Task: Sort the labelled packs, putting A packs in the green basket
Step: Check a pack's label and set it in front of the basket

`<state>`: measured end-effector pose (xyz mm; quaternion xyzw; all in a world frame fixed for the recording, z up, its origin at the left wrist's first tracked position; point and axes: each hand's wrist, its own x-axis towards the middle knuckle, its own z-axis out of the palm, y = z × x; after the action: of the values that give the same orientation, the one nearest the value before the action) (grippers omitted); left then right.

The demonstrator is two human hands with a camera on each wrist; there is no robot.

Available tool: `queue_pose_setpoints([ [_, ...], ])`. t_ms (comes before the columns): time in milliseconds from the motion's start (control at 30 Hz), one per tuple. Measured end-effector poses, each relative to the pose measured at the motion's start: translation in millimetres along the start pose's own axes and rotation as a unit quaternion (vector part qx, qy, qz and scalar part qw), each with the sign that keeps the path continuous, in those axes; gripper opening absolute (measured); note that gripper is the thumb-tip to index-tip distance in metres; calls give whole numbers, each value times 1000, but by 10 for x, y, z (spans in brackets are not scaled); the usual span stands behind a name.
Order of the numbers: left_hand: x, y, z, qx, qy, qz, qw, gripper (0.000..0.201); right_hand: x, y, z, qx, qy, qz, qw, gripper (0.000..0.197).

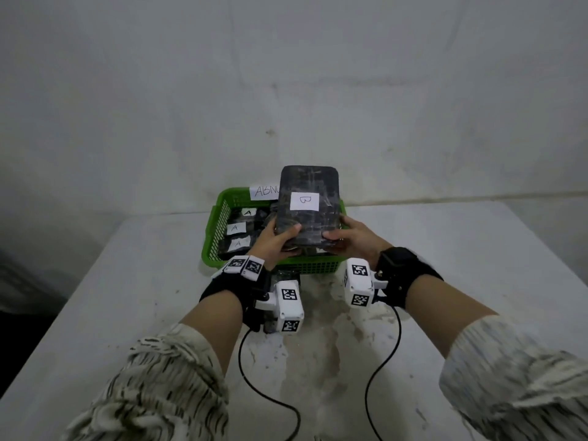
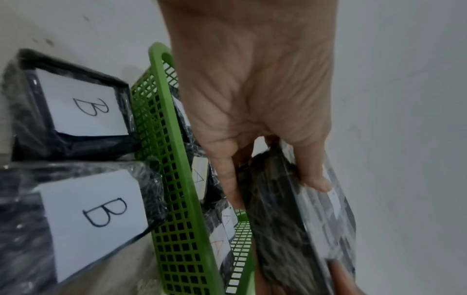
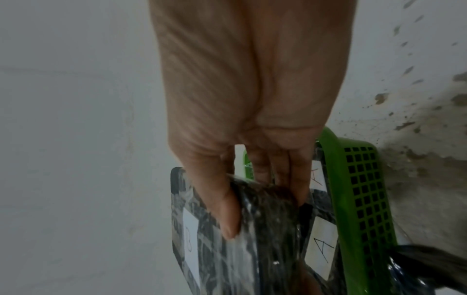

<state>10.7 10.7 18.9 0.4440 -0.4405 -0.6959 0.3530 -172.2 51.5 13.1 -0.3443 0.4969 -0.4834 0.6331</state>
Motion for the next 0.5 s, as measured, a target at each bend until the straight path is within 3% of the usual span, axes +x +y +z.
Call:
queue_pose_setpoints([
  [233,-31,-93,-80,-4,-25,2,1000,60,15,-21,52,-30,-2,-11,999,63],
  [333,-32,-98,-66,29,-25,7,999,69,19,30,100,-76,-1,-43,996,82],
  [500,-32,-58,-54,-4,-23,-18,1000,48,37,72,52,-93,57,-58,992,84],
])
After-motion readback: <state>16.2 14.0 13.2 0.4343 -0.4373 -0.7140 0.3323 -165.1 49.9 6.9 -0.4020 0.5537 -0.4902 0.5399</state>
